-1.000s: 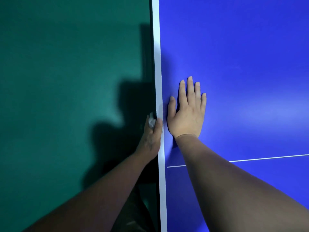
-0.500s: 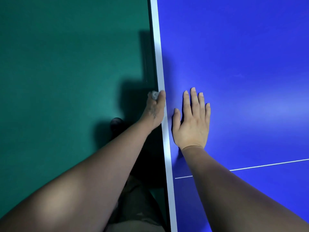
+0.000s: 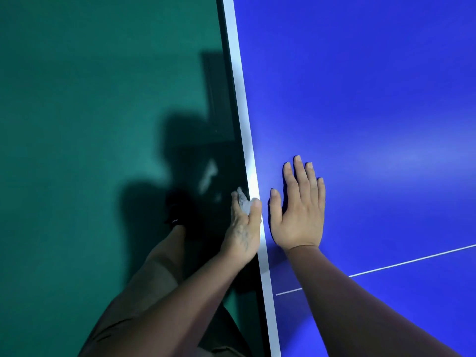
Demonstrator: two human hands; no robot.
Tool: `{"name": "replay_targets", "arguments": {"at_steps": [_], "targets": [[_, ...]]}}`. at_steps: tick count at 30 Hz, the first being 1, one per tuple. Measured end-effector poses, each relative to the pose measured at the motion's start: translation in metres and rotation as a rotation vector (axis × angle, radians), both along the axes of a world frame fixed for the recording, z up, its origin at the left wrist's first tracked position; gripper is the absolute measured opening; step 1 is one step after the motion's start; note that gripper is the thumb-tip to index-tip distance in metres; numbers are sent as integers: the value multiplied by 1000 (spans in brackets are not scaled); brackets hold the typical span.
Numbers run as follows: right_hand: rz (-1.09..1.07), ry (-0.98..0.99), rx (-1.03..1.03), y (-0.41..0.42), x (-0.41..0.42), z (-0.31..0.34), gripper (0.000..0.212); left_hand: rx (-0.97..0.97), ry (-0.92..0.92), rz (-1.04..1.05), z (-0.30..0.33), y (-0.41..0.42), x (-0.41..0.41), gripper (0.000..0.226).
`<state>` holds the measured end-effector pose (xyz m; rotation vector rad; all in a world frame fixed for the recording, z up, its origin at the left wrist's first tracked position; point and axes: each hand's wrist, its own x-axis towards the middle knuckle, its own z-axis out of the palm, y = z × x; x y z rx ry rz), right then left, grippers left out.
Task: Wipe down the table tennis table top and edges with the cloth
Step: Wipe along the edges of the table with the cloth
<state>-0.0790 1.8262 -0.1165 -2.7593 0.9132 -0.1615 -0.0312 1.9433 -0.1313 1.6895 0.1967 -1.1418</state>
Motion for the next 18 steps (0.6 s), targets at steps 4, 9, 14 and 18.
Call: {"name": "replay_targets", "arguments": {"at_steps": [4, 9, 14, 18], "targets": [[-8, -13, 20, 1, 0, 0, 59, -1, -126, -45, 8, -38, 88, 65], [-20, -21, 17, -1, 2, 0, 58, -42, -215, 57, 6, -79, 176, 31], [-77, -52, 26, -7, 24, 7, 46, -12, -54, -7, 15, -58, 143, 76], [-22, -139, 48, -35, 101, 22, 45, 17, -21, -79, 23, -33, 95, 84]]}}
